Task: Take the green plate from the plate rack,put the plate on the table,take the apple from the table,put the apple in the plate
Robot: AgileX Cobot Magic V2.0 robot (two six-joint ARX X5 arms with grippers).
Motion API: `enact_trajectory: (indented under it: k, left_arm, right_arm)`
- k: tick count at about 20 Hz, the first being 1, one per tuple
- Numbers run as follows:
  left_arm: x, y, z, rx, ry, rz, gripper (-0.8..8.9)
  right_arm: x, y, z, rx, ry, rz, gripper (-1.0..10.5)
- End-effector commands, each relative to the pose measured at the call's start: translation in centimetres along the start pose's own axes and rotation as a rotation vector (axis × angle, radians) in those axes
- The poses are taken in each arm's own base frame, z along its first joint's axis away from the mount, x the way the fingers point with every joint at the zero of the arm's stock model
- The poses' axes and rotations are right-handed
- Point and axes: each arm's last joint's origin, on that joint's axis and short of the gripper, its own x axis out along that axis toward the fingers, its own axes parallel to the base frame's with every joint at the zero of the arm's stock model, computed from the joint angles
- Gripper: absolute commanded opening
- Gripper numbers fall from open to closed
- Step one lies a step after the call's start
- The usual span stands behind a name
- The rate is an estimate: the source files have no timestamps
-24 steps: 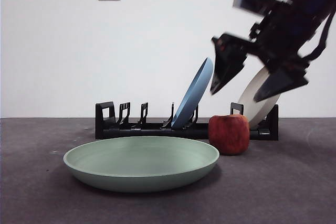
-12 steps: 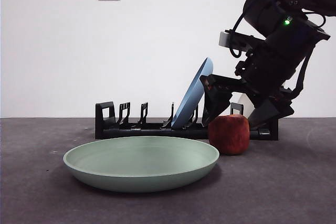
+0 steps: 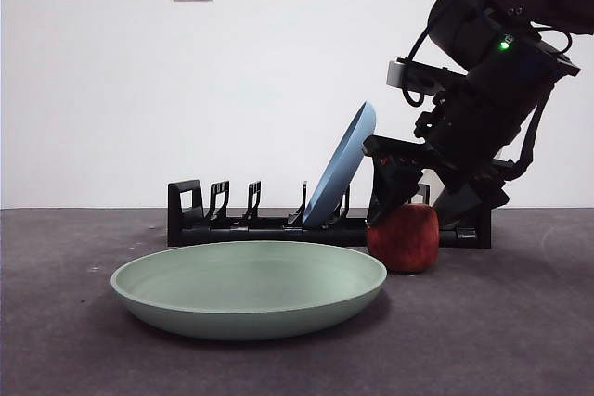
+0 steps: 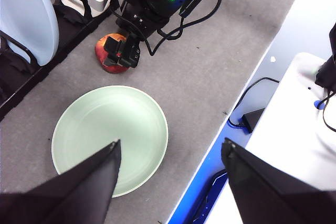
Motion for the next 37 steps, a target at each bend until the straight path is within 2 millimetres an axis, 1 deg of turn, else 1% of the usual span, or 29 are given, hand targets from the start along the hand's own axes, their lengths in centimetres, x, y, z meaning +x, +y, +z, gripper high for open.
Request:
enact_trajectory:
  k: [1,3,7,9,11,13,15,16,19,21,23,26,28,33,35,36,37]
  left_arm:
    - [0.0,0.0,-0.1,-0.005,0.005,0.005,3.18]
    - [0.0,0.0,-0.1,-0.003,0.009,0.005,3.18]
    - [0.0,0.0,-0.1,-0.004,0.008,0.005,3.18]
    - [0.0,0.0,-0.1,-0.004,0.008,0.005,3.18]
    - [0.0,0.0,-0.1,-0.004,0.008,0.005,3.18]
    - [0.0,0.0,-0.1,-0.004,0.008,0.004,3.18]
    - [0.0,0.0,-0.1,-0.004,0.008,0.004,3.18]
    - [0.0,0.0,-0.1,-0.004,0.008,0.004,3.18]
    - [0.0,0.0,-0.1,-0.004,0.008,0.004,3.18]
    - [0.0,0.0,-0.1,-0.004,0.009,0.004,3.18]
    - [0.0,0.0,-0.1,-0.003,0.009,0.004,3.18]
    - [0.0,0.0,-0.1,-0.004,0.009,0.004,3.18]
    - [0.0,0.0,-0.1,-0.003,0.009,0.004,3.18]
    - [0.0,0.0,-0.1,-0.003,0.013,0.003,3.18]
    - [0.0,0.0,-0.2,0.000,0.024,0.005,3.18]
    - [0.0,0.0,-0.3,0.001,0.030,0.006,3.18]
    - [0.0,0.0,-0.3,0.001,0.032,0.006,3.18]
  right_arm:
    - [0.0,0.1,-0.1,0.011,0.001,0.005,-0.1]
    - [-1.3,0.3,0.7,0.006,-0.044,0.006,-0.1]
    - [-5.2,1.9,2.5,-0.030,-0.168,0.038,-0.1]
    - [-6.7,3.3,2.9,-0.042,-0.207,0.078,-0.1]
    - [-7.1,5.2,2.8,-0.069,-0.216,0.128,-0.1]
    - [-6.9,7.2,2.3,-0.097,-0.191,0.179,-0.1]
    - [-6.2,9.4,1.6,-0.144,-0.159,0.225,-0.1]
    - [-5.8,10.2,1.2,-0.159,-0.139,0.238,-0.1]
    - [-3.9,11.8,-0.2,-0.198,-0.059,0.266,-0.1]
    - [-2.6,12.5,-1.2,-0.219,-0.008,0.270,-0.1]
    - [-1.8,13.2,-2.0,-0.257,0.020,0.239,-0.1]
    - [-1.7,13.7,-2.3,-0.285,0.032,0.240,-0.1]
    - [-1.6,13.5,-2.5,-0.287,0.043,0.213,-0.1]
    - [0.0,13.4,-3.8,-0.294,0.129,0.201,-0.1]
    - [0.1,13.5,-4.0,-0.296,0.141,0.200,-0.1]
    - [0.0,13.7,-4.0,-0.301,0.139,0.204,0.5]
    - [-0.1,13.7,-4.0,-0.300,0.135,0.205,1.3]
